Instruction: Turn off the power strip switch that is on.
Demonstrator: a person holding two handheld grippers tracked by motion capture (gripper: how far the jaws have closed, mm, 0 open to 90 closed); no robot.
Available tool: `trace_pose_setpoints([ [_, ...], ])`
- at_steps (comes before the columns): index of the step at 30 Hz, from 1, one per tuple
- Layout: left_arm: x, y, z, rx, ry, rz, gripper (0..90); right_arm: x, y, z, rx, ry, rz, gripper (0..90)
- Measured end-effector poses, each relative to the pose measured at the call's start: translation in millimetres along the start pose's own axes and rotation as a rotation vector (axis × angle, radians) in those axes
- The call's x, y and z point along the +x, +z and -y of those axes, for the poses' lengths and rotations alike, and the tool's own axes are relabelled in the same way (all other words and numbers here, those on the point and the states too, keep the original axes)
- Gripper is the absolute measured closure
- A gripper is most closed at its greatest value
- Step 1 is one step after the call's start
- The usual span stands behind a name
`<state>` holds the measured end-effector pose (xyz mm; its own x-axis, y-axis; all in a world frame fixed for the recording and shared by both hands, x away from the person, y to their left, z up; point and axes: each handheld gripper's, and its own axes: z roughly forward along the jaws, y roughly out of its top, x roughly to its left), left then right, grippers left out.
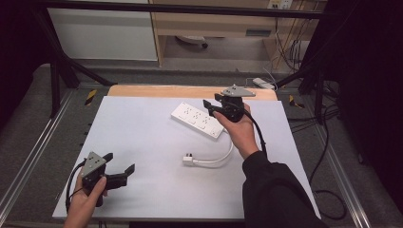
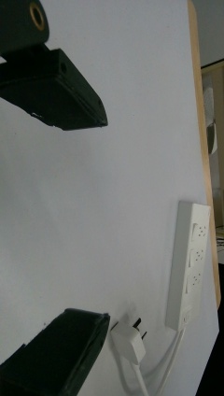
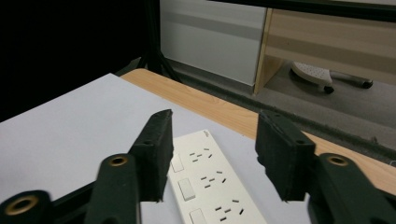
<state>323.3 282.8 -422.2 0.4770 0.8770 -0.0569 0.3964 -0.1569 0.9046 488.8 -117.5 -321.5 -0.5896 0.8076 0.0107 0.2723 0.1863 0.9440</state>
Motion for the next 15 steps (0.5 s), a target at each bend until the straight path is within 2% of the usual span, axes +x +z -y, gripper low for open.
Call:
trace_pose_setpoints([
  [11, -0.8, 1.9, 0.9, 0.012, 0.003, 0.009, 5.6, 4.6, 7.1, -3.6, -0.009, -0.042, -0.001, 77.0],
  [15, -0.9, 2.0, 1.0, 0.016, 0.004, 0.011, 5.6, 3.1, 10.7, -3.9, -0.017, -0.036, -0.005, 83.7],
])
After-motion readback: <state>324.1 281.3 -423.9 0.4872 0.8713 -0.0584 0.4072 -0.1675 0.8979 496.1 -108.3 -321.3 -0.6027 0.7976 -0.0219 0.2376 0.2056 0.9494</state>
